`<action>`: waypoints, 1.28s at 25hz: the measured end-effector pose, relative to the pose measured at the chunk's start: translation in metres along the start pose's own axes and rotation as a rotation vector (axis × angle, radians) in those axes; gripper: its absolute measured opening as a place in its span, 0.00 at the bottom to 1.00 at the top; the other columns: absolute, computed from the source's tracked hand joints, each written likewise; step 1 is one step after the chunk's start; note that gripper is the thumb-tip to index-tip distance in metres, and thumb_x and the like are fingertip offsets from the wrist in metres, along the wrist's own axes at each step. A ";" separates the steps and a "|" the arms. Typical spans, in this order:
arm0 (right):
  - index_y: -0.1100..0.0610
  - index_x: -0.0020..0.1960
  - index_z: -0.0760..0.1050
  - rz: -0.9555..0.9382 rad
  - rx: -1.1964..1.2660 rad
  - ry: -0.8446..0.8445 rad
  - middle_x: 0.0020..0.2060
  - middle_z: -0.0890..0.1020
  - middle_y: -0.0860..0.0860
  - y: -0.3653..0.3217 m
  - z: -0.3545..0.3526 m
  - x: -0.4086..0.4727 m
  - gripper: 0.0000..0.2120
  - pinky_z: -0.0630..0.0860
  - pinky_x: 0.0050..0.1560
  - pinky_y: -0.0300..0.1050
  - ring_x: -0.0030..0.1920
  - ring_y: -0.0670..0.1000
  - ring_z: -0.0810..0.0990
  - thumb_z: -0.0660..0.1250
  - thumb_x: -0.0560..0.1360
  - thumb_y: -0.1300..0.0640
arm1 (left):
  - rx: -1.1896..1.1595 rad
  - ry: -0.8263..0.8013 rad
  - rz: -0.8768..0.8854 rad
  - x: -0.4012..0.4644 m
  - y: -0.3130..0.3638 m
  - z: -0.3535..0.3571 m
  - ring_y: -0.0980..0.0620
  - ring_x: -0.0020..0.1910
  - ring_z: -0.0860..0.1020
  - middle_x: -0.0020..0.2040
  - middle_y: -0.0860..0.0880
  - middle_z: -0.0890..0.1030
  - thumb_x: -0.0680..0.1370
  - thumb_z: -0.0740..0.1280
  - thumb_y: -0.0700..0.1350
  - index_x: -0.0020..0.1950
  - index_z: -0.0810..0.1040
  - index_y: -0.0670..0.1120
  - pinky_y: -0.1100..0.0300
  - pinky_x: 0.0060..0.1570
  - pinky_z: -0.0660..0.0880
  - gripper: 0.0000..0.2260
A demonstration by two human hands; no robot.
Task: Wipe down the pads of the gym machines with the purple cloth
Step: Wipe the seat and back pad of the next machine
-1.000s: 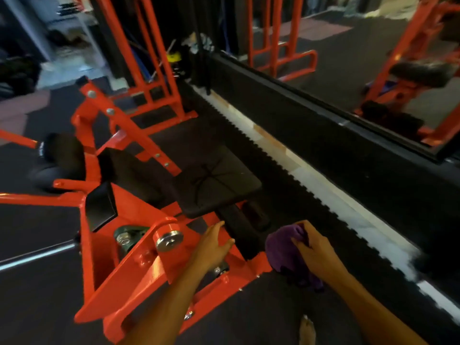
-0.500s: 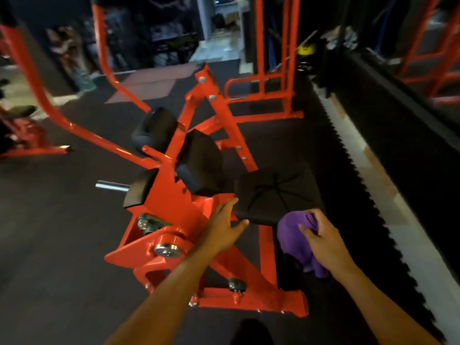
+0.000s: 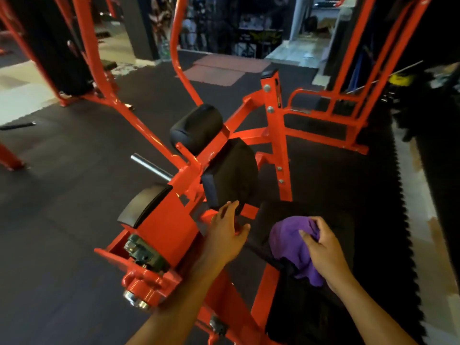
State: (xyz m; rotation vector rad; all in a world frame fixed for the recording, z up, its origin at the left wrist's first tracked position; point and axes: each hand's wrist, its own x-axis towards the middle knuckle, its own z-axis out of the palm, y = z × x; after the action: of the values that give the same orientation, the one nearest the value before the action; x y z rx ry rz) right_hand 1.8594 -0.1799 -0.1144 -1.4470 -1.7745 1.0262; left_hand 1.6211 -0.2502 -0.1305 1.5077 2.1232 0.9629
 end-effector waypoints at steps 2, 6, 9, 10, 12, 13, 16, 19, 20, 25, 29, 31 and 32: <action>0.49 0.58 0.74 -0.012 0.000 -0.033 0.54 0.81 0.46 0.005 0.003 0.016 0.10 0.73 0.59 0.45 0.57 0.48 0.79 0.69 0.79 0.59 | -0.007 0.065 -0.044 0.003 -0.004 -0.006 0.42 0.75 0.70 0.76 0.41 0.71 0.79 0.73 0.46 0.79 0.68 0.44 0.50 0.75 0.65 0.30; 0.49 0.58 0.75 -0.019 -0.004 -0.109 0.53 0.82 0.45 0.026 0.002 0.047 0.09 0.76 0.59 0.49 0.56 0.48 0.81 0.69 0.79 0.58 | 0.065 0.092 -0.034 -0.001 -0.014 0.007 0.39 0.75 0.70 0.76 0.41 0.71 0.77 0.68 0.53 0.78 0.70 0.43 0.46 0.74 0.66 0.31; 0.51 0.61 0.74 0.016 -0.021 -0.179 0.55 0.80 0.43 0.052 -0.018 0.065 0.11 0.72 0.58 0.42 0.57 0.46 0.78 0.68 0.80 0.58 | 0.107 0.020 -0.074 -0.010 -0.009 0.054 0.42 0.76 0.69 0.78 0.44 0.69 0.78 0.68 0.57 0.80 0.67 0.45 0.48 0.74 0.66 0.33; 0.52 0.63 0.74 0.032 -0.040 -0.190 0.56 0.79 0.44 0.064 -0.028 0.067 0.13 0.71 0.58 0.41 0.58 0.46 0.77 0.68 0.80 0.58 | 0.114 -0.027 -0.081 -0.014 -0.007 0.075 0.42 0.76 0.69 0.79 0.44 0.69 0.78 0.70 0.55 0.80 0.66 0.46 0.49 0.75 0.65 0.33; 0.53 0.65 0.73 0.099 -0.060 -0.196 0.56 0.79 0.46 0.095 -0.051 0.067 0.14 0.71 0.57 0.40 0.59 0.48 0.78 0.68 0.80 0.58 | 0.112 -0.152 -0.068 -0.023 0.001 0.118 0.43 0.78 0.67 0.80 0.45 0.67 0.79 0.71 0.54 0.81 0.63 0.47 0.49 0.77 0.63 0.34; 0.52 0.65 0.73 0.142 -0.054 -0.187 0.57 0.80 0.47 0.113 -0.063 0.067 0.14 0.72 0.56 0.40 0.59 0.49 0.79 0.67 0.80 0.57 | 0.121 -0.240 -0.066 -0.026 0.006 0.137 0.44 0.79 0.65 0.80 0.46 0.65 0.79 0.70 0.53 0.82 0.61 0.49 0.50 0.78 0.61 0.34; 0.50 0.66 0.72 0.304 -0.057 -0.089 0.57 0.82 0.51 0.163 -0.107 0.048 0.14 0.79 0.52 0.44 0.56 0.53 0.82 0.66 0.81 0.55 | 0.236 -0.486 -0.023 -0.026 0.020 0.181 0.50 0.82 0.56 0.84 0.50 0.56 0.80 0.64 0.59 0.84 0.52 0.52 0.52 0.81 0.50 0.37; 0.55 0.71 0.70 0.424 0.080 0.061 0.55 0.83 0.48 0.207 -0.151 0.042 0.19 0.79 0.53 0.41 0.51 0.47 0.82 0.66 0.82 0.54 | 0.321 -0.635 0.048 -0.005 0.032 0.221 0.52 0.83 0.52 0.84 0.54 0.51 0.76 0.57 0.66 0.84 0.49 0.53 0.55 0.80 0.46 0.40; 0.56 0.78 0.62 0.445 0.089 -0.041 0.57 0.82 0.44 0.222 -0.160 0.046 0.28 0.77 0.55 0.35 0.57 0.45 0.82 0.66 0.82 0.53 | 0.345 -0.666 0.078 0.006 0.033 0.236 0.52 0.83 0.52 0.84 0.55 0.49 0.78 0.59 0.63 0.84 0.48 0.54 0.55 0.80 0.46 0.38; 0.61 0.66 0.74 0.546 0.116 -0.261 0.45 0.82 0.47 0.285 -0.126 0.069 0.17 0.74 0.45 0.29 0.47 0.45 0.84 0.70 0.79 0.57 | 0.549 -0.681 0.290 0.077 0.026 0.327 0.42 0.81 0.62 0.83 0.49 0.54 0.76 0.71 0.51 0.83 0.59 0.48 0.37 0.77 0.62 0.38; 0.45 0.77 0.64 0.355 -0.168 -0.029 0.79 0.64 0.50 0.352 -0.068 0.087 0.24 0.63 0.74 0.53 0.79 0.56 0.61 0.58 0.82 0.44 | 0.615 -0.592 0.325 0.154 0.025 0.431 0.42 0.79 0.66 0.82 0.43 0.63 0.80 0.60 0.55 0.81 0.65 0.46 0.32 0.71 0.68 0.30; 0.34 0.80 0.49 0.358 -0.321 -0.227 0.82 0.40 0.46 0.377 -0.038 0.099 0.29 0.50 0.78 0.65 0.82 0.57 0.41 0.49 0.80 0.33 | 0.622 -0.490 0.272 0.180 0.017 0.475 0.42 0.81 0.62 0.83 0.44 0.61 0.82 0.54 0.58 0.82 0.63 0.48 0.32 0.75 0.61 0.30; 0.31 0.79 0.43 0.378 -0.346 -0.275 0.81 0.36 0.46 0.388 -0.026 0.101 0.32 0.52 0.78 0.67 0.81 0.57 0.39 0.47 0.78 0.29 | 0.616 -0.442 0.262 0.180 0.000 0.492 0.43 0.81 0.61 0.83 0.44 0.60 0.82 0.54 0.59 0.83 0.62 0.50 0.33 0.77 0.58 0.30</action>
State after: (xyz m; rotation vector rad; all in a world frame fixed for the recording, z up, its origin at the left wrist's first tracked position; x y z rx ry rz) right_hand 2.0526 -0.0389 -0.4376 -1.9921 -1.9912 1.1940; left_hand 1.8686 0.0735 -0.4591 2.0844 2.0022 -0.0089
